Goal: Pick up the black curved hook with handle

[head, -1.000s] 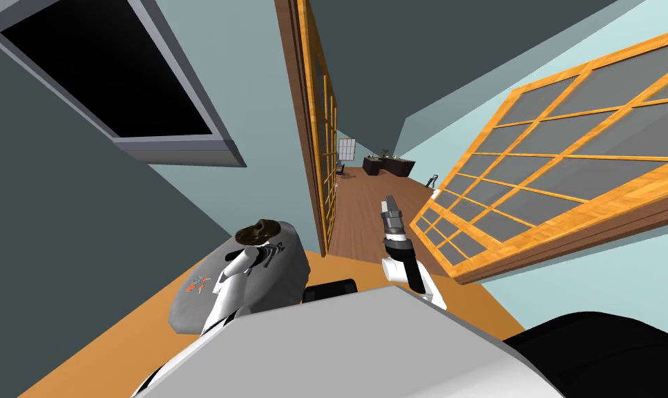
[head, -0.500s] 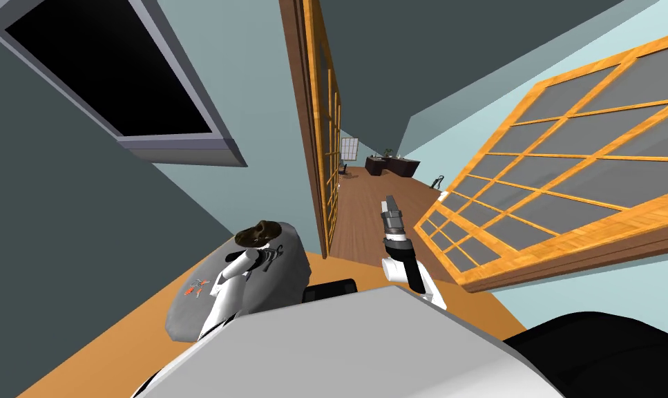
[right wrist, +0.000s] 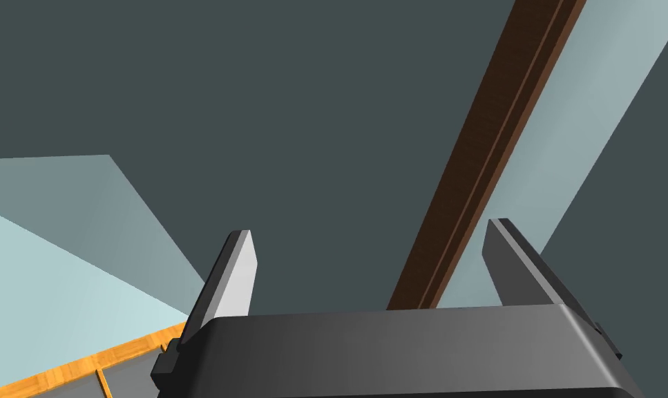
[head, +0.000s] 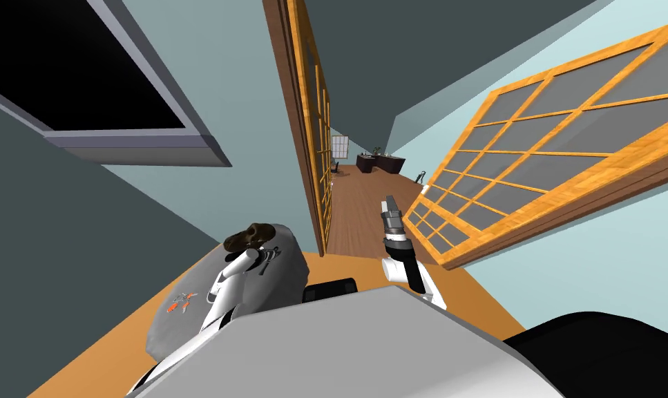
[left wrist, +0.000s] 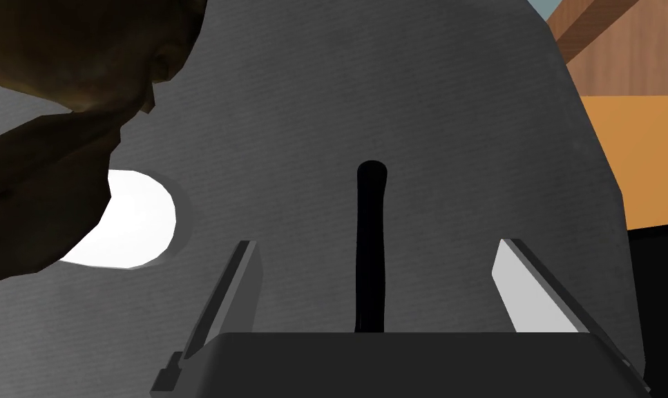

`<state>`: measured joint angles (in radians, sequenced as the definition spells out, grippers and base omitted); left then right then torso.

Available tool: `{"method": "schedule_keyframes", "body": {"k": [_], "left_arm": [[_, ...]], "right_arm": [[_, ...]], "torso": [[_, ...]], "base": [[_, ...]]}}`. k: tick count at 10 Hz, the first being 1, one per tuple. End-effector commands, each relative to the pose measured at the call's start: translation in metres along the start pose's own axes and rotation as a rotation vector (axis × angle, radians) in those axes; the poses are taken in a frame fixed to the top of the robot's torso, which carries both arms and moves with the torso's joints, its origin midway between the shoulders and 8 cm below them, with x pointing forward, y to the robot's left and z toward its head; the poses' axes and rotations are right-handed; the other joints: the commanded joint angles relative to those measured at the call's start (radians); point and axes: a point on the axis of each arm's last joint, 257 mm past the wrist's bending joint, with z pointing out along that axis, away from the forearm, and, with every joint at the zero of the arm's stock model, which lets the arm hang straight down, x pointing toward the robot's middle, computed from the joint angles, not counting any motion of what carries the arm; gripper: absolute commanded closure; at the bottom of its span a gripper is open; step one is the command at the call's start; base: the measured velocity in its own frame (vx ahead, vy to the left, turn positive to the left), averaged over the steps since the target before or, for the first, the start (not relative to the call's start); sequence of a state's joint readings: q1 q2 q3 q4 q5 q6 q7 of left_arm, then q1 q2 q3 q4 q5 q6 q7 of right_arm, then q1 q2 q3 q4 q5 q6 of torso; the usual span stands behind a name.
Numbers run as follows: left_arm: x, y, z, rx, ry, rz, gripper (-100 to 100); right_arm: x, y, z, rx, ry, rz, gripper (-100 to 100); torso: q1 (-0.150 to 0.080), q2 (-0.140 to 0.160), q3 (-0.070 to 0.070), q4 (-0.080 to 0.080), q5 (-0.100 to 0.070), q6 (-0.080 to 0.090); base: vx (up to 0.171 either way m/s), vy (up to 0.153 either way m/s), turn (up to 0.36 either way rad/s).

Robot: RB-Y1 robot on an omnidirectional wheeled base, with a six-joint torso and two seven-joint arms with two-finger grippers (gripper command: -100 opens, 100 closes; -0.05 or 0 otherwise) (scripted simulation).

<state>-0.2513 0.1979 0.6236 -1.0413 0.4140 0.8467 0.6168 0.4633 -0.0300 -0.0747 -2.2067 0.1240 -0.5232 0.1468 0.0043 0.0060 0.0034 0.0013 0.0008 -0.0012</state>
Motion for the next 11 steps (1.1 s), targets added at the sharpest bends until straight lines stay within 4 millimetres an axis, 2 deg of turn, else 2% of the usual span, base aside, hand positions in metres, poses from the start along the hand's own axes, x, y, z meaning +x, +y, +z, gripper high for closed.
{"method": "schedule_keyframes", "body": {"k": [1, 6, 8, 9, 11], "left_arm": [[-0.003, -0.009, 0.003, 0.026, -0.005, -0.036, -100], [-0.009, -0.035, 0.013, 0.096, -0.018, -0.14, -100], [-0.009, -0.034, 0.011, 0.093, -0.017, -0.136, -100], [-0.009, -0.034, 0.012, 0.094, -0.017, -0.137, 100], [-0.009, -0.035, 0.011, 0.095, -0.016, -0.138, 100]], "right_arm": [[0.0, 0.0, 0.0, 0.0, 0.0, 0.0, 0], [0.0, 0.0, 0.0, 0.0, 0.0, 0.0, 0], [0.0, 0.0, 0.0, 0.0, 0.0, 0.0, 0], [0.0, 0.0, 0.0, 0.0, 0.0, 0.0, 0], [0.0, 0.0, 0.0, 0.0, 0.0, 0.0, 0]], "torso": [[0.0, 0.0, 0.0, 0.0, 0.0, 0.0], [0.002, 0.0, 0.0, 0.0, 0.0, 0.0], [0.0, -0.002, -0.001, 0.0, 0.0, -0.001], [-0.001, -0.004, -0.002, -0.001, 0.0, -0.001], [-0.002, -0.007, -0.004, -0.002, 0.0, -0.001]], "base": [[-0.116, 0.056, -0.258], [-0.108, 0.061, -0.261], [-0.048, 0.016, -0.049], [-0.006, 0.002, 0.001], [0.0, 0.0, 0.0]]}}
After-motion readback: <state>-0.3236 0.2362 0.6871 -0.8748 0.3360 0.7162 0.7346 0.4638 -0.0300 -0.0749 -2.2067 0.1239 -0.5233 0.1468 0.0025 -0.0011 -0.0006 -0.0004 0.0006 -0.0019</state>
